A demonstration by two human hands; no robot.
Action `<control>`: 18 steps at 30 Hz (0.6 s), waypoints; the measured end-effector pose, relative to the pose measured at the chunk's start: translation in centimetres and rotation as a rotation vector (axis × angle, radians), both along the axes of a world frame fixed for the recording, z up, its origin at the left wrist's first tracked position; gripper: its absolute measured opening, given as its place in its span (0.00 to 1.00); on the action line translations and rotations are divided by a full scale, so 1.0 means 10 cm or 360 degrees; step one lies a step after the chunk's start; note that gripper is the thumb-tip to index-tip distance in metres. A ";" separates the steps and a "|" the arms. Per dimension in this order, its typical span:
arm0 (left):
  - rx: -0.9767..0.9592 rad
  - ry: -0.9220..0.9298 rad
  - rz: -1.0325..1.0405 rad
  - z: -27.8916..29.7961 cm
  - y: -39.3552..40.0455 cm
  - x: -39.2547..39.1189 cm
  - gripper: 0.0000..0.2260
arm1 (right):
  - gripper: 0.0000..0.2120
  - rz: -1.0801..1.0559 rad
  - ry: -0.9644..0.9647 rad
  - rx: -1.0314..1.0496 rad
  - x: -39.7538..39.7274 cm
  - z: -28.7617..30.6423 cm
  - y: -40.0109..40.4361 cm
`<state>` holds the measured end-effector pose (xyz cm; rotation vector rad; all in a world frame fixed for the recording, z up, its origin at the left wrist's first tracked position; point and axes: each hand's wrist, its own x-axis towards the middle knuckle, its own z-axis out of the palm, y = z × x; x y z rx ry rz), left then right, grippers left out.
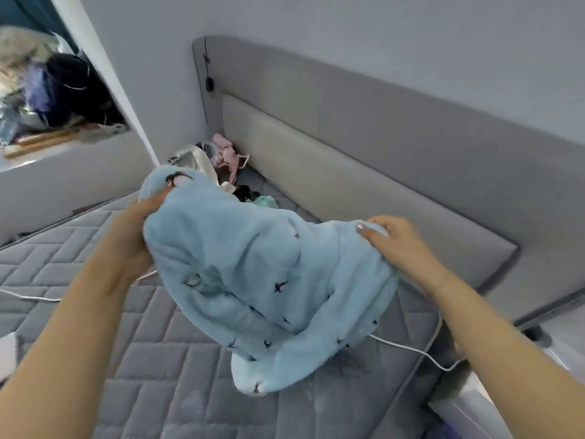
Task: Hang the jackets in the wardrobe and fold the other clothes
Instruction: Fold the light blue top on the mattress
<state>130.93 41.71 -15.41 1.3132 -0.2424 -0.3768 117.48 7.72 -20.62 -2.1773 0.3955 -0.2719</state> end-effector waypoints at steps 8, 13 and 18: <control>-0.0601 0.0320 -0.0072 0.90 0.90 -0.33 0.19 | 0.17 -0.0217 -0.0456 0.0721 0.01 1.29 0.00; -0.0412 0.0401 -0.0120 0.93 0.54 -0.68 0.12 | 0.19 0.0545 0.0483 0.0410 0.22 0.54 1.04; -0.0105 0.0395 -0.0169 0.94 0.49 -0.94 0.17 | 0.42 0.0963 0.0809 0.0662 0.15 -0.22 1.55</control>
